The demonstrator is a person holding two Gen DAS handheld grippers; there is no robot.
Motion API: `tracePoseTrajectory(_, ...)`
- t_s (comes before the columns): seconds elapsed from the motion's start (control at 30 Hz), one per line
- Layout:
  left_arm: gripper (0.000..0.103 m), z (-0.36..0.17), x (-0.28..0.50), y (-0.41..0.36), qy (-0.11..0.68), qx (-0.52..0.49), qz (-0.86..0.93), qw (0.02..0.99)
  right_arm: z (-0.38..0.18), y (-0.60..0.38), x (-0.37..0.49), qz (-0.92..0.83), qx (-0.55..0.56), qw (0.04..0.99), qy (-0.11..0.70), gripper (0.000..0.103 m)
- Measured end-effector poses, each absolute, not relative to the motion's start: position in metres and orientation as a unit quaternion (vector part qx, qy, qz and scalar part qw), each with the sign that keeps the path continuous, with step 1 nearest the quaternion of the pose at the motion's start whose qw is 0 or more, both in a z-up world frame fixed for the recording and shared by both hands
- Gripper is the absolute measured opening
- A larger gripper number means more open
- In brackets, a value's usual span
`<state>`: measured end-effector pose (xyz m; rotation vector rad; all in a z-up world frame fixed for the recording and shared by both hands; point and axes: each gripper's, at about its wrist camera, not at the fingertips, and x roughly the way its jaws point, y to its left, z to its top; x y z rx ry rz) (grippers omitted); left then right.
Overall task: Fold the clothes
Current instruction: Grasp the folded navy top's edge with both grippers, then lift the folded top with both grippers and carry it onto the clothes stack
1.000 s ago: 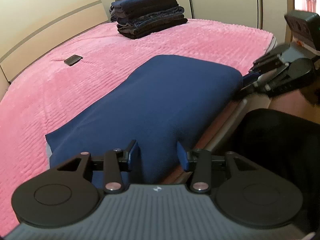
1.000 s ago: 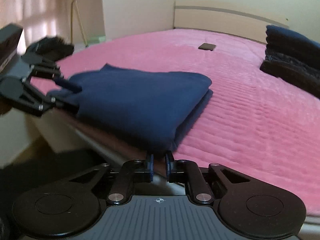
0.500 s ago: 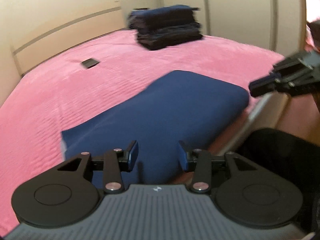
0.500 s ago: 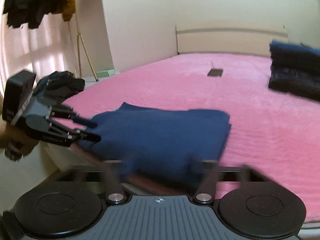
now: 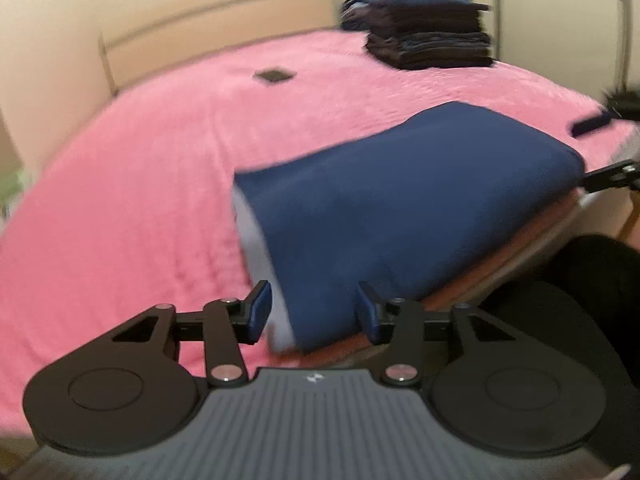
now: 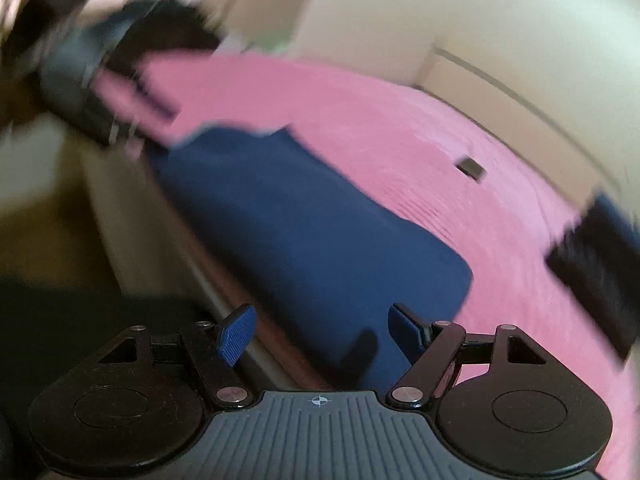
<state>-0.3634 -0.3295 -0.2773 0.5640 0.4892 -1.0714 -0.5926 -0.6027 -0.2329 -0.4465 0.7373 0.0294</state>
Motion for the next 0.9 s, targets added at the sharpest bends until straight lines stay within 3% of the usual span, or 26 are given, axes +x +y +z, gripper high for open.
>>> tracePoseTrajectory(0.13, 0.043, -0.275, -0.385, -0.338, 0.182, 0.305, -0.512, 0.782, -0.259, -0.586, -0.570, 0.037, -0.313, 0.867, 0.385, 0.076)
tracePoseTrajectory(0.2, 0.049, -0.279, -0.397, -0.347, 0.161, 0.327, -0.522, 0.771, -0.268, -0.585, -0.565, 0.035, -0.340, 0.854, 0.391, 0.055)
tracePoseTrajectory(0.23, 0.051, -0.281, -0.402, -0.351, 0.150, 0.338, -0.527, 0.765, -0.268, -0.587, -0.562, 0.034, -0.340, 0.854, 0.393, 0.052)
tracePoseTrajectory(0.3, 0.052, -0.285, -0.413, -0.360, 0.129, 0.360, -0.536, 0.752, -0.258, -0.593, -0.559, 0.033, -0.319, 0.861, 0.394, 0.036)
tracePoseTrajectory(0.37, 0.058, -0.288, -0.424, -0.369, 0.108, 0.382, -0.545, 0.739, -0.247, -0.596, -0.559, 0.032, -0.312, 0.866, 0.389, 0.032)
tracePoseTrajectory(0.43, 0.065, -0.292, -0.435, -0.377, 0.086, 0.403, -0.551, 0.726, -0.238, -0.597, -0.559, 0.031, -0.311, 0.870, 0.381, 0.032)
tracePoseTrajectory(0.63, 0.066, -0.314, -0.447, -0.394, 0.016, 0.491, -0.512, 0.705, -0.229, -0.595, -0.560, 0.031, -0.300, 0.876, 0.377, 0.032)
tracePoseTrajectory(0.77, 0.054, -0.333, -0.446, -0.402, -0.007, 0.545, -0.485, 0.684, -0.234, -0.594, -0.565, 0.028, -0.302, 0.874, 0.380, 0.032)
tracePoseTrajectory(0.9, 0.049, -0.347, -0.438, -0.405, -0.033, 0.588, -0.462, 0.663, -0.243, -0.589, -0.571, 0.021, -0.313, 0.873, 0.374, 0.033)
